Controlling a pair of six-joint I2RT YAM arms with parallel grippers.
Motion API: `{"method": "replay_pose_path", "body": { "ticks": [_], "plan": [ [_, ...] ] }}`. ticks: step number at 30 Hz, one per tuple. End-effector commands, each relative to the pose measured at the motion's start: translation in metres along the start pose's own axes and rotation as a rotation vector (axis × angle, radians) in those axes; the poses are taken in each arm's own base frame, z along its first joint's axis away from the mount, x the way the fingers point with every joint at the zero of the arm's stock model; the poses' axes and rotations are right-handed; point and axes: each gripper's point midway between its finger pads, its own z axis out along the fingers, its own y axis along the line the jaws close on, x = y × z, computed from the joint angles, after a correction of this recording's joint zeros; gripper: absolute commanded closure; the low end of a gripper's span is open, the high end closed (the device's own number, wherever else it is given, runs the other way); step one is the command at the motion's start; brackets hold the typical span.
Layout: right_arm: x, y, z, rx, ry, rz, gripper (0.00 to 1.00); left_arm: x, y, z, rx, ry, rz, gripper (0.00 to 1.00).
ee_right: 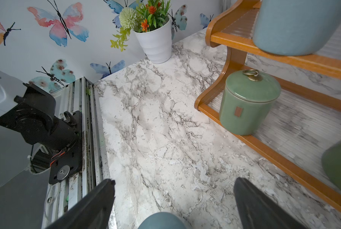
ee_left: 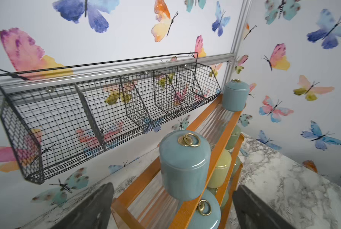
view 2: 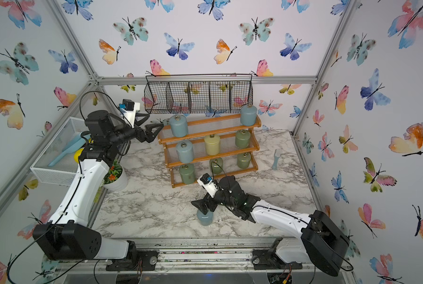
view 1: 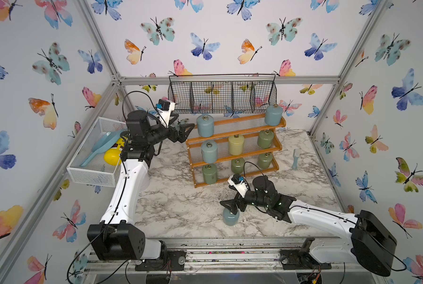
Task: Remove the tea canisters from the shelf
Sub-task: Pick up the tea canister from the shelf.
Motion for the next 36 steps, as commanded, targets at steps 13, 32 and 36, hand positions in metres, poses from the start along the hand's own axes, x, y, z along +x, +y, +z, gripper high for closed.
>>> {"method": "replay_pose_path", "body": {
  "ticks": [13,32,36],
  "plan": [
    [-0.010,0.001,0.002,-0.003,-0.001,0.000,0.00,0.014,0.001,0.025,0.288,0.027,-0.046,0.02],
    [0.005,-0.004,0.014,-0.003,0.042,-0.010,0.00,0.030,0.012,0.067,0.318,0.045,-0.058,0.02],
    [0.003,-0.003,0.014,-0.010,0.045,-0.021,0.00,0.032,0.008,0.078,0.336,0.049,-0.059,0.02]
  ]
}}
